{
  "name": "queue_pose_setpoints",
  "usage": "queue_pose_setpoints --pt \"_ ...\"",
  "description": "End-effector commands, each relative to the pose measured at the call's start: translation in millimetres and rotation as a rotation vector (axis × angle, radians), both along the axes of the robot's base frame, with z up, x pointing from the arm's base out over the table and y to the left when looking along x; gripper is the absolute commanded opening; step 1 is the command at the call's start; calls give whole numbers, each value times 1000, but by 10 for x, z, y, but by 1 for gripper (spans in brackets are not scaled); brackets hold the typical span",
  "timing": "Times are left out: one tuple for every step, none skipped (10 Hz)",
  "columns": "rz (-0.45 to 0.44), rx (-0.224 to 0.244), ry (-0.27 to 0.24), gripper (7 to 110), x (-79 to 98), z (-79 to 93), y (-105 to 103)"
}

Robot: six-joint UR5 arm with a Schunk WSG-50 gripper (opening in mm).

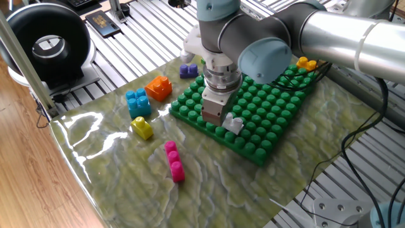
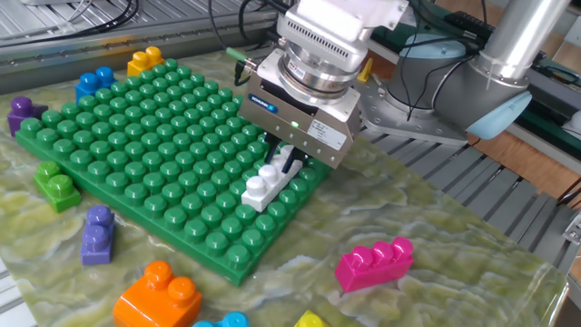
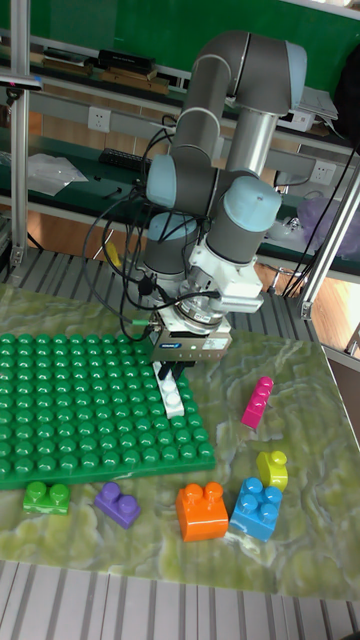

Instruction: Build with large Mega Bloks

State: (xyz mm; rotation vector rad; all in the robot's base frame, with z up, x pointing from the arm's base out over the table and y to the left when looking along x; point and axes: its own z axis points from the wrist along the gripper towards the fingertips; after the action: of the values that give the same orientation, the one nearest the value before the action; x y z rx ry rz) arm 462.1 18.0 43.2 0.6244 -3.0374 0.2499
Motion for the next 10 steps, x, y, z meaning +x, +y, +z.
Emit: queue_pose_setpoints --pt "-13 20 -10 22 51 -4 117" --pt "-27 37 -12 22 56 -12 168" --pt "-37 57 -10 22 53 -25 216" --pt "-37 64 -7 22 46 -27 227" --pt "-34 72 -5 22 40 -29 237" --pt "-30 80 -2 22 34 -30 248" --pt "-31 93 2 22 17 -34 264" --pt "-32 107 12 22 -17 -27 277" --pt "-31 115 20 22 -45 -16 290" --pt "-25 121 19 44 -44 -13 304"
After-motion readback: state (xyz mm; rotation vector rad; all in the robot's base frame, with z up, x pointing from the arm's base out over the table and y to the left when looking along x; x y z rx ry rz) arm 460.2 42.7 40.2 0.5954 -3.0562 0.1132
